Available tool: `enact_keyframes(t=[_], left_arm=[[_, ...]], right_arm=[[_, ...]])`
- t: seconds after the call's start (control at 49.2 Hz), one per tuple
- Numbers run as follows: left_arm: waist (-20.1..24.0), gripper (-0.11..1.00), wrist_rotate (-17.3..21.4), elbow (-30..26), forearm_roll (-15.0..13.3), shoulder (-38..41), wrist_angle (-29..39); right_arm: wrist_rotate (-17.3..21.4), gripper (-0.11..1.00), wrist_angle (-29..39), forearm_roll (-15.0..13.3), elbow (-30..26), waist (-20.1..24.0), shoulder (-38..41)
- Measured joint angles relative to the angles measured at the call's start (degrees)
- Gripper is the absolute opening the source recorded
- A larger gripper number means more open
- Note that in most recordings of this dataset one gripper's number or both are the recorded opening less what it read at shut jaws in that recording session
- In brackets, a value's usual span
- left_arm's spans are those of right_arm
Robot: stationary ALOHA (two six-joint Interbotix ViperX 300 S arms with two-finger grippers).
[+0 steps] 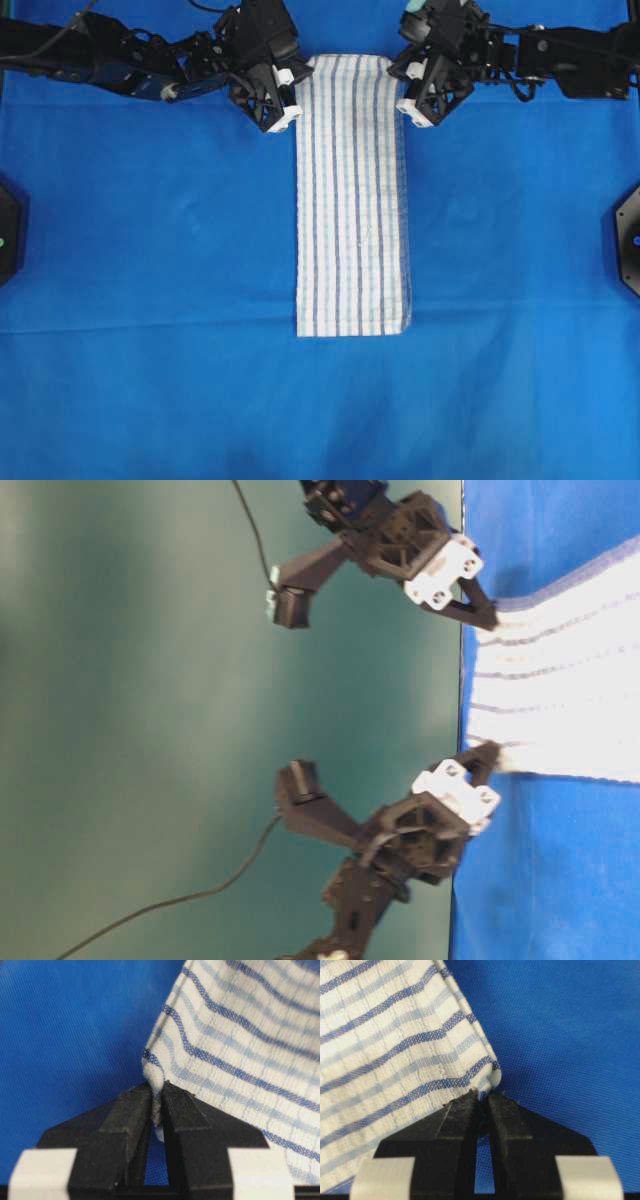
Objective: Fold the blue towel.
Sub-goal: 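Move both grippers to the towel's far end and pinch its corners, then fold the far end toward the near end with both grippers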
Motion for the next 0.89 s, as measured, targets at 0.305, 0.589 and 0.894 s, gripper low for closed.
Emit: enact_keyframes(t=[0.305, 0.589, 0.894], left_arm=[[-0.1, 0.03, 1.0, 0.1, 0.0, -2.5, 0.4], [-3.9, 0.03, -0.2, 3.4, -0.1, -5.7, 1.1], [-14.9, 0.03, -0.5, 7.5, -0.1, -9.0, 1.1]], right_arm=[[0.3, 0.07, 0.4, 0.0, 1.2, -0.1, -4.1], [0.5, 0.07, 0.5, 1.0, 4.3, 4.1, -6.8], [2.8, 0.07, 1.7, 2.9, 11.7, 15.4, -13.8]])
